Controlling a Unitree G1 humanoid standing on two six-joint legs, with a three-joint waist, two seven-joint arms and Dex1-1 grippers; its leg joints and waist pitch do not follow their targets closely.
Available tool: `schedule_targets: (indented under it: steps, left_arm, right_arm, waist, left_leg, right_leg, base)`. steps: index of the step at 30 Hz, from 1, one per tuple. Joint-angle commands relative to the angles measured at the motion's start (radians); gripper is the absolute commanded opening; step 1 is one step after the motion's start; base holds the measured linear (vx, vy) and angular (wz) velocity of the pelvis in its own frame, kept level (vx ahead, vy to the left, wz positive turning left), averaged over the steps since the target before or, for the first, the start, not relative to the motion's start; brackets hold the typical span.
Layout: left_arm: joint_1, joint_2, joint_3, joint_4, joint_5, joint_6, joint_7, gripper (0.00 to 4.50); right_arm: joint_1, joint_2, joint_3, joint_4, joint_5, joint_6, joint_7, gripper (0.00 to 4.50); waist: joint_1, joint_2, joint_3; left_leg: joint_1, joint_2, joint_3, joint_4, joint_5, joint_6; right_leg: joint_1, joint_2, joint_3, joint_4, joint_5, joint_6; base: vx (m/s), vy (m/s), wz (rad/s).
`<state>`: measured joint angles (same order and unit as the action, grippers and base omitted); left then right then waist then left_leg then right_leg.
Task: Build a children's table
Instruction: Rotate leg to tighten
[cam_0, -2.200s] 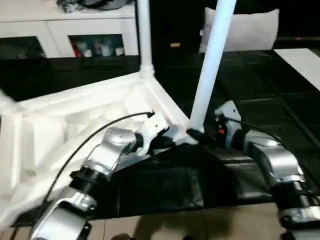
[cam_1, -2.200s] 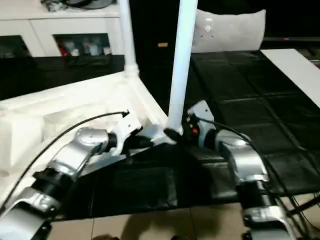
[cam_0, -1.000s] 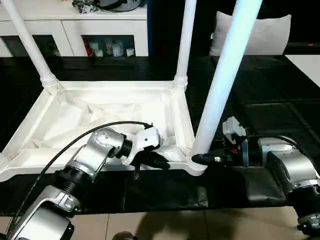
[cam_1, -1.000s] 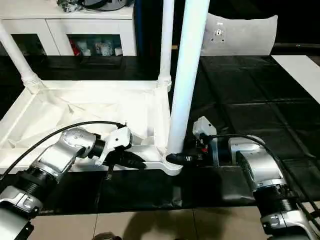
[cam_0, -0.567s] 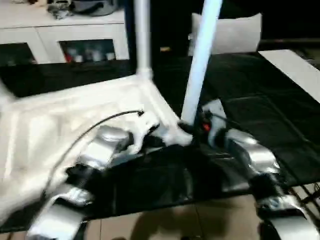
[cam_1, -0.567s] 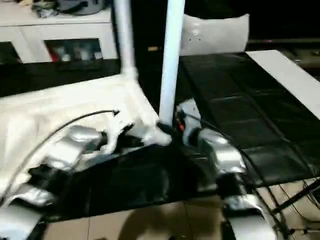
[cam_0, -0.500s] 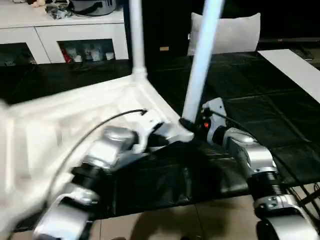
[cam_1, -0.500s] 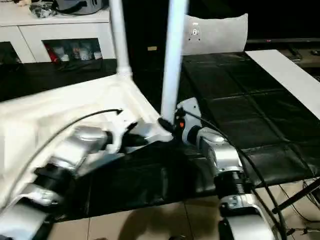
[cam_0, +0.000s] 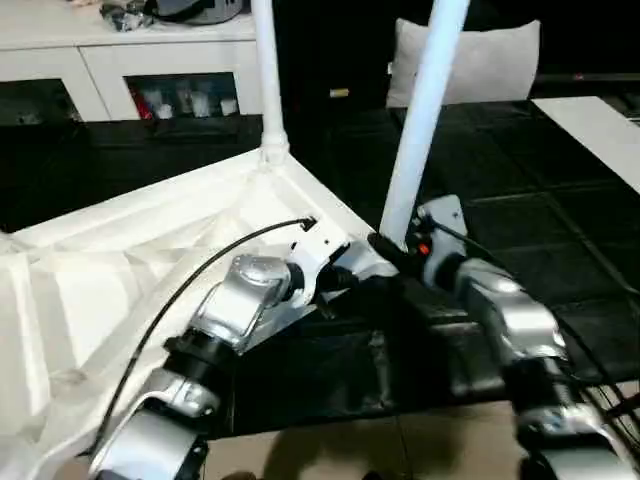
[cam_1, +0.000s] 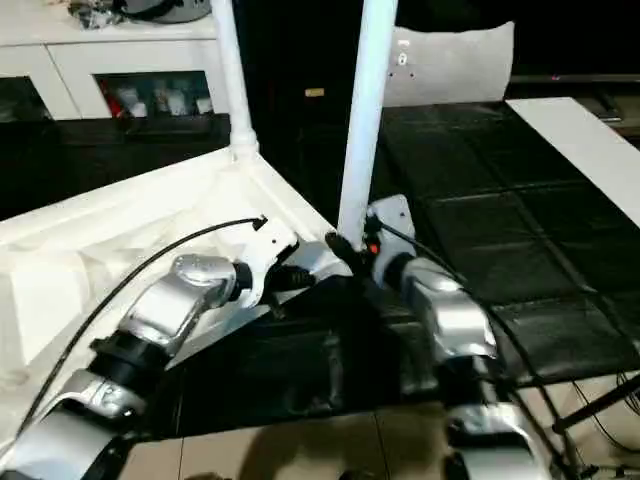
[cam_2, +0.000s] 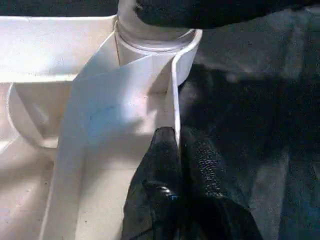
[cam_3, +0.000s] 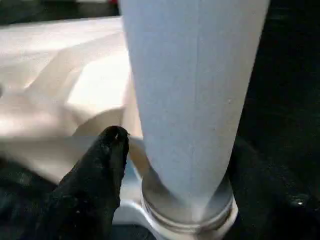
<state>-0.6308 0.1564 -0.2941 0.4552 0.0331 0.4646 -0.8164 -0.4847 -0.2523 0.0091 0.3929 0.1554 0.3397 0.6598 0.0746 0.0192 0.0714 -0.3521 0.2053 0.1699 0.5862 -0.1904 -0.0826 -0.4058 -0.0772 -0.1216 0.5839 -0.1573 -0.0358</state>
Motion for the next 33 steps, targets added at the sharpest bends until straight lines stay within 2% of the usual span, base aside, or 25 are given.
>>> schedule_targets:
  steps: [1, 2, 6, 8, 9, 12, 14, 19, 20, 22, 28, 29, 33]
  left_arm:
    - [-0.002, 0.017, -0.029, -0.040, -0.009, -0.044, -0.066, 0.00]
    - [0.006, 0.040, -0.043, -0.048, -0.011, -0.069, -0.108, 0.00]
    - [0.019, 0.080, -0.068, -0.062, -0.008, -0.113, -0.178, 0.00]
    - [0.031, 0.126, -0.092, -0.078, -0.025, -0.150, -0.273, 0.00]
    - [0.034, 0.137, -0.097, -0.082, -0.032, -0.160, -0.300, 0.00]
    - [0.039, 0.171, -0.111, -0.090, -0.047, -0.187, -0.376, 0.00]
    - [0.041, 0.190, -0.120, -0.093, -0.053, -0.199, -0.420, 0.00]
    - [0.040, 0.224, -0.137, -0.105, -0.066, -0.226, -0.499, 0.00]
    - [0.040, 0.225, -0.137, -0.105, -0.066, -0.226, -0.500, 0.00]
    - [0.039, 0.228, -0.138, -0.105, -0.069, -0.226, -0.507, 0.00]
    - [0.039, 0.223, -0.134, -0.101, -0.069, -0.231, -0.517, 0.00]
    - [0.040, 0.222, -0.134, -0.101, -0.070, -0.232, -0.517, 0.00]
    - [0.047, 0.212, -0.128, -0.106, -0.083, -0.218, -0.506, 0.00]
  right_arm:
    - [0.015, -0.021, 0.032, -0.040, 0.016, 0.005, 0.079, 3.56]
    - [0.025, -0.059, 0.038, -0.064, 0.018, -0.008, 0.129, 3.75]
    - [0.042, -0.126, 0.046, -0.106, 0.026, -0.015, 0.218, 4.00]
    - [0.069, -0.216, 0.060, -0.169, 0.074, -0.013, 0.369, 4.00]
    - [0.076, -0.236, 0.064, -0.183, 0.085, -0.009, 0.406, 4.00]
    - [0.081, -0.274, 0.073, -0.190, 0.101, -0.007, 0.482, 4.00]
    - [0.080, -0.283, 0.079, -0.187, 0.110, -0.001, 0.509, 3.65]
    - [0.078, -0.306, 0.118, -0.185, 0.121, 0.015, 0.576, 3.33]
    - [0.079, -0.307, 0.120, -0.186, 0.121, 0.015, 0.579, 3.15]
    - [0.087, -0.311, 0.132, -0.193, 0.123, 0.021, 0.599, 3.11]
    - [0.101, -0.308, 0.139, -0.212, 0.140, 0.040, 0.625, 2.59]
    - [0.102, -0.309, 0.141, -0.212, 0.142, 0.040, 0.626, 2.36]
    - [0.112, -0.298, 0.135, -0.212, 0.172, 0.055, 0.638, 2.10]
  waist:
    - [0.004, -0.007, -0.067]
    - [0.009, -0.007, -0.066]
    - [0.019, -0.005, -0.063]
    - [0.024, -0.008, -0.063]
    - [0.029, -0.005, -0.064]
    - [0.034, -0.006, -0.063]
    - [0.036, -0.006, -0.063]
    - [0.038, -0.006, -0.062]
    - [0.038, -0.006, -0.062]
    - [0.038, -0.009, -0.062]
    - [0.038, -0.009, -0.062]
    - [0.037, -0.009, -0.061]
    - [0.037, -0.010, -0.060]
  left_leg:
    - [-0.005, 0.018, -0.004, -0.060, -0.143, 0.099]
    - [-0.003, 0.019, -0.004, -0.061, -0.145, 0.097]
    - [-0.001, 0.023, -0.005, -0.064, -0.155, 0.096]
    - [0.003, 0.027, -0.004, -0.065, -0.168, 0.099]
    - [0.002, 0.027, -0.004, -0.064, -0.167, 0.103]
    - [0.000, 0.028, -0.003, -0.064, -0.159, 0.105]
    - [0.002, 0.028, -0.003, -0.064, -0.165, 0.100]
    - [0.002, 0.030, -0.004, -0.067, -0.174, 0.088]
    - [0.002, 0.030, -0.004, -0.066, -0.174, 0.087]
    - [0.001, 0.029, -0.003, -0.066, -0.171, 0.087]
    - [0.001, 0.028, -0.003, -0.066, -0.159, 0.090]
    - [0.000, 0.028, -0.003, -0.066, -0.159, 0.090]
    - [0.001, 0.028, -0.003, -0.067, -0.166, 0.088]
  right_leg:
    - [0.064, -0.069, 0.055, -0.079, -0.299, -0.142]
    - [0.064, -0.070, 0.055, -0.080, -0.311, -0.140]
    - [0.061, -0.071, 0.057, -0.080, -0.322, -0.138]
    - [0.061, -0.072, 0.059, -0.081, -0.337, -0.131]
    - [0.062, -0.072, 0.059, -0.080, -0.333, -0.130]
    - [0.060, -0.072, 0.059, -0.078, -0.319, -0.142]
    - [0.059, -0.073, 0.059, -0.079, -0.329, -0.148]
    - [0.059, -0.074, 0.059, -0.078, -0.337, -0.154]
    - [0.059, -0.074, 0.059, -0.078, -0.338, -0.153]
    - [0.060, -0.074, 0.059, -0.078, -0.343, -0.151]
    - [0.059, -0.073, 0.059, -0.080, -0.345, -0.145]
    - [0.059, -0.073, 0.059, -0.080, -0.348, -0.145]
    - [0.058, -0.073, 0.058, -0.083, -0.370, -0.137]
  base:
    - [0.000, 0.000, 0.00]
    - [0.000, 0.000, 0.00]
    - [0.000, 0.000, 0.00]
    - [0.000, 0.000, 0.00]
    - [0.000, 0.000, 0.00]
    - [0.000, 0.000, 0.00]
    - [0.000, 0.000, 0.00]
    - [0.000, 0.000, 0.00]
    - [0.000, 0.000, 0.00]
    - [0.000, 0.000, 0.00]
    - [0.000, 0.000, 0.00]
    - [0.000, 0.000, 0.00]
    - [0.000, 0.000, 0.00]
